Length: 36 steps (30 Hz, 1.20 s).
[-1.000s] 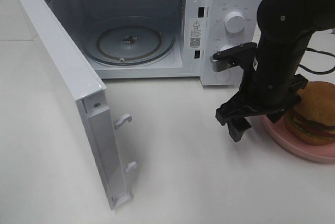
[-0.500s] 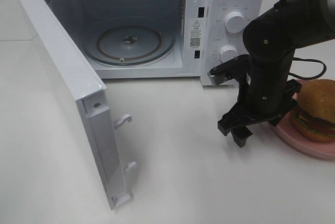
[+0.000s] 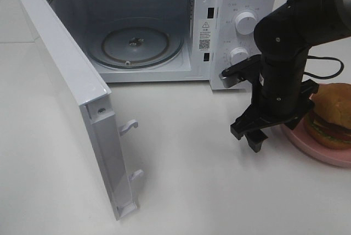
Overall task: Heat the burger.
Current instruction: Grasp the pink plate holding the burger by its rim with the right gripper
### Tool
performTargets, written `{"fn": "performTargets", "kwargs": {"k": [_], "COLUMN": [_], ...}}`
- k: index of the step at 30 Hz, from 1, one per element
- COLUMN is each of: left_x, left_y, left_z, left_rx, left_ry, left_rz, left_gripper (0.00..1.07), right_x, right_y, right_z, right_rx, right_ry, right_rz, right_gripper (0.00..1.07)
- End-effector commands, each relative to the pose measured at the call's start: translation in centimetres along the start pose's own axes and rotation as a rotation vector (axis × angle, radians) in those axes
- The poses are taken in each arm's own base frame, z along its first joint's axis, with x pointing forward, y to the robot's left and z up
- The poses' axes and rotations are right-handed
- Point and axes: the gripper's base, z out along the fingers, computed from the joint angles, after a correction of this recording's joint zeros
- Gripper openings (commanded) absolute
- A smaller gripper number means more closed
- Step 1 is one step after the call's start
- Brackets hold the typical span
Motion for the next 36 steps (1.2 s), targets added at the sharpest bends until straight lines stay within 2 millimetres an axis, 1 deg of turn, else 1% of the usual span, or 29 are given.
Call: {"fn": "performTargets", "kwargs": {"k": [1, 2, 5, 11, 14, 16, 17, 18, 21, 22, 24, 27, 28, 30, 31, 32, 35, 36], "left_x": [0.1, 0.1, 0.1, 0.1, 0.1, 0.1, 0.1, 0.1, 0.1, 0.1, 0.1, 0.1, 0.1, 0.1, 0.1, 0.1, 0.1, 0.1], "left_y": [-0.1, -0.1, -0.1, -0.1, -0.1, -0.1, -0.1, -0.1, -0.1, -0.1, -0.1, -0.1, -0.1, -0.1, -0.1, -0.1, -0.1, -0.1], "left_z": [-0.2, -0.2, -0.2, -0.2, -0.2, -0.2, -0.2, -0.2, -0.2, -0.2, -0.2, -0.2, -0.2, -0.2, -0.2, -0.2, -0.2, -0.2], "left_rx": [0.003, 0.003, 0.003, 0.003, 0.003, 0.003, 0.003, 0.003, 0.003, 0.003, 0.003, 0.003, 0.003, 0.003, 0.003, 0.003, 0.003, 0.003], "left_ry": [-0.028, -0.028, -0.028, -0.028, -0.028, -0.028, -0.028, -0.028, -0.028, -0.028, -0.028, -0.028, -0.028, -0.028, -0.028, -0.028, -0.028, -0.028], "left_rz": [-0.008, -0.008, -0.008, -0.008, -0.008, -0.008, -0.008, -0.008, -0.008, -0.008, -0.008, -0.008, -0.008, -0.008, -0.008, -0.008, -0.008, -0.008], "left_gripper": [0.0, 0.0, 0.0, 0.0, 0.0, 0.0, 0.0, 0.0, 0.0, 0.0, 0.0, 0.0, 0.0, 0.0, 0.0, 0.0, 0.0, 0.0], "right_x": [-0.2, -0.5, -0.8, -0.9, -1.0, -1.0, -1.0, -1.1, -1.2, -1.2, -1.4, -1.5, -1.5, -1.5, -1.5, -1.5, -1.5, -1.6], "right_y": [-0.2, -0.3, -0.3, -0.3, -0.8, -1.9, -1.9, -2.5, -2.9, -2.9, -2.5, -2.4, -2.2, -2.2, -2.2, -2.1, -2.0, -2.0], "right_z": [-0.3, -0.7, -1.0, -0.8, -0.3, 0.3, 0.3, 0.6, 1.0, 1.0, 1.8, 2.1, 2.8, 3.1, 3.8, 4.0, 4.4, 4.4], "right_rx": [0.014, 0.017, 0.019, 0.022, 0.022, 0.018, 0.018, 0.007, -0.011, -0.011, -0.035, -0.041, -0.044, -0.037, -0.024, -0.024, -0.025, -0.027], "right_ry": [0.023, 0.021, 0.011, 0.013, 0.022, 0.034, 0.034, 0.037, 0.03, 0.03, 0.035, 0.043, 0.063, 0.069, 0.085, 0.092, 0.094, 0.09], "right_rz": [0.01, 0.014, 0.015, 0.011, 0.027, 0.062, 0.062, 0.077, 0.088, 0.088, 0.079, 0.077, 0.074, 0.066, 0.052, 0.049, 0.043, 0.042], "right_gripper": [0.76, 0.76, 0.76, 0.76, 0.76, 0.76, 0.76, 0.76, 0.76, 0.76, 0.76, 0.76, 0.76, 0.76, 0.76, 0.76, 0.75, 0.72]}}
